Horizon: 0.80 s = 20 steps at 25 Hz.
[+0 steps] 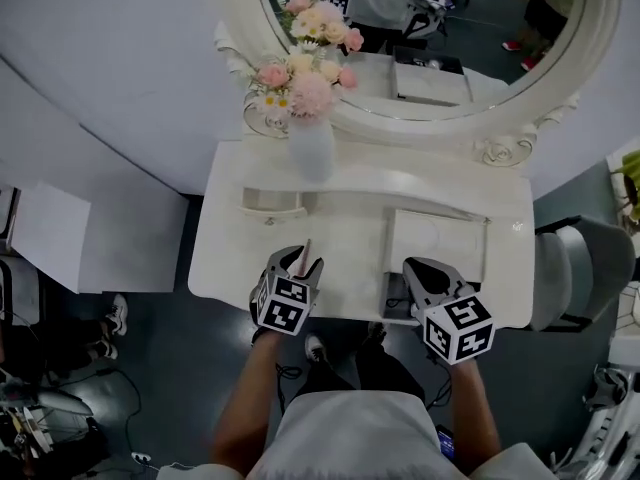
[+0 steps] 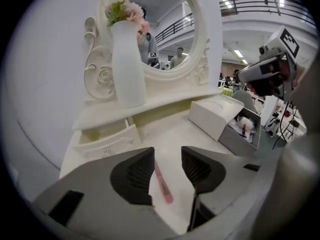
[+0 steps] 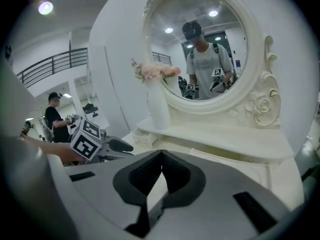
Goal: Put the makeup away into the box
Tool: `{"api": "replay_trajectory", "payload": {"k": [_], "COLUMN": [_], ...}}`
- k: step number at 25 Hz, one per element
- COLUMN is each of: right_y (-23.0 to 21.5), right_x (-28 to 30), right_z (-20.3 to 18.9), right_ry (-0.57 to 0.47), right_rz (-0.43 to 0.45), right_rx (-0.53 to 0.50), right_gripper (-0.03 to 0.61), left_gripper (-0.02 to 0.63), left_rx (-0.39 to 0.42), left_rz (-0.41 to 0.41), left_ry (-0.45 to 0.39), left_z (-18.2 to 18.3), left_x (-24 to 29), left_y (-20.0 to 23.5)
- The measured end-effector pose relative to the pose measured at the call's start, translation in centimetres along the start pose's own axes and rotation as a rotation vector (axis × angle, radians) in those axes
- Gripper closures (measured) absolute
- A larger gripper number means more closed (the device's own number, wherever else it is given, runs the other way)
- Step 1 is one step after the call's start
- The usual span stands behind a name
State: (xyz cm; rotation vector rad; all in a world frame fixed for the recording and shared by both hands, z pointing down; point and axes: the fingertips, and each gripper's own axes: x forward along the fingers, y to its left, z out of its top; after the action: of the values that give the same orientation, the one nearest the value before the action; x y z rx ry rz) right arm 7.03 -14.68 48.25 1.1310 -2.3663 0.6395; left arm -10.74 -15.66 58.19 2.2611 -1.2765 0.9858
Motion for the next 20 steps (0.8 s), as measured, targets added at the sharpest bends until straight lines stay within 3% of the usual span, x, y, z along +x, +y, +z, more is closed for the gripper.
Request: {"api": "replay_trajectory", "payload": {"k": [7, 14, 20], "right_y": [1.5, 1.5, 1.3], "right_x": [3.4, 5.3, 6.0], "right_z": [0.2, 0.2, 0.2], "right_ry": [0.048, 0.084, 0.098], "right_rz": [0.079, 0.120, 0.135], "right_rx": [-0.038, -0.063, -0.071], "right_gripper": [0.578, 0.578, 0.578], "left_gripper": [0.423, 0.463, 0.476], "left_rx": [-0.097, -0.170, -0.171], "left_rz": [0.034, 0.056, 0.059], "left_ry": [0.130, 0.160, 0.183], "left_z": [-5.3, -6.8, -7.3], "left_x": [2.1, 3.6, 4.2], "left_y": [1.6, 2.2, 2.0]}}
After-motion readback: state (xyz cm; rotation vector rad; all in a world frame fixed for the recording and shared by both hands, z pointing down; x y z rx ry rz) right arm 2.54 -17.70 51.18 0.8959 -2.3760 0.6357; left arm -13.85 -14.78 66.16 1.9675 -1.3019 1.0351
